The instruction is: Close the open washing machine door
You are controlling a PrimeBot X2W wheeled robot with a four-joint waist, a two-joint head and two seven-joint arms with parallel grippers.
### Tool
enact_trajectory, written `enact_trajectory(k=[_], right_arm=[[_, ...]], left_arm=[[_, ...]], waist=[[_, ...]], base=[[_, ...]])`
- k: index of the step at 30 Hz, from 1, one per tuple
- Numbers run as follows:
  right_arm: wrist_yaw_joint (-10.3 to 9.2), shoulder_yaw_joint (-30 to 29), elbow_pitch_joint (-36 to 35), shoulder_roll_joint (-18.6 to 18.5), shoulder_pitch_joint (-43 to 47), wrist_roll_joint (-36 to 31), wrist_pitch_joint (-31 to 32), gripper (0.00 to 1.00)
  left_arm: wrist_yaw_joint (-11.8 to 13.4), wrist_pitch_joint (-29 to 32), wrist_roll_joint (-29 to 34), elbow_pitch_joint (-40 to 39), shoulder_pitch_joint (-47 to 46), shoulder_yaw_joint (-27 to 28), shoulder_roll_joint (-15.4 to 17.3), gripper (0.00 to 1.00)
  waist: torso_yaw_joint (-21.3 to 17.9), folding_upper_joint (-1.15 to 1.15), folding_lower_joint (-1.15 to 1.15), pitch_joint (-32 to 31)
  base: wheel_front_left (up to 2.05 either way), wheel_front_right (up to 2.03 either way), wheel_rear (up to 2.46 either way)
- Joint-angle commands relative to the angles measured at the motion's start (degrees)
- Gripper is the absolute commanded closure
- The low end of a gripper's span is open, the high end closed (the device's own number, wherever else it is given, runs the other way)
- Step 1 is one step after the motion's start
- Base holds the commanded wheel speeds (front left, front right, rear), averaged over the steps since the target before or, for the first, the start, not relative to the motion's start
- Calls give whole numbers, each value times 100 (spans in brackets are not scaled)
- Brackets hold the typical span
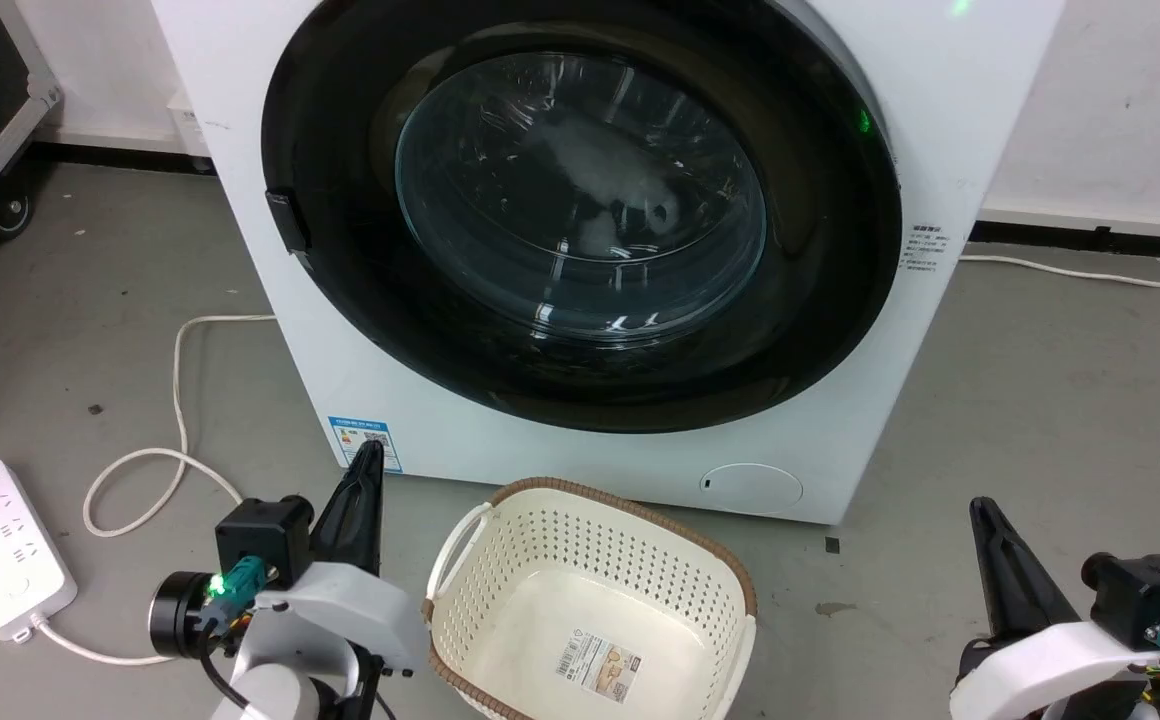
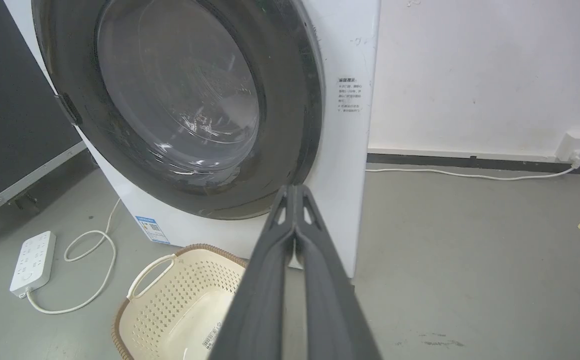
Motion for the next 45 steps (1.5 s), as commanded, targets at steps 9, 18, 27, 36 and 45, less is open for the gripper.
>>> enact_trajectory(k=[9,18,27,36,45], right_arm=[[-1,36,-57,2,-10,-108,38,100],[-1,70,-81,3,-13,-197,57,100],[-2,98,-101,4,-17,-270,72,100],[-2,126,-121,5,-20,-343,87,100],[-2,154,-141,5,-23,-416,102,100]], left_arm=[[-97,75,240,-118,180,179,-103,100],[-162,151,460,-226,283,345,-210,100],[-215,213,640,-315,367,482,-297,100],[-268,275,821,-403,451,619,-385,100],[-321,337,1000,-492,535,755,-472,100]], waist=[[22,-1,0,5],[48,-1,0,11],[70,-1,0,16],[92,-1,0,21],[114,-1,0,26]], base=[[0,0,0],[0,0,0],[0,0,0],[0,0,0],[0,0,0]])
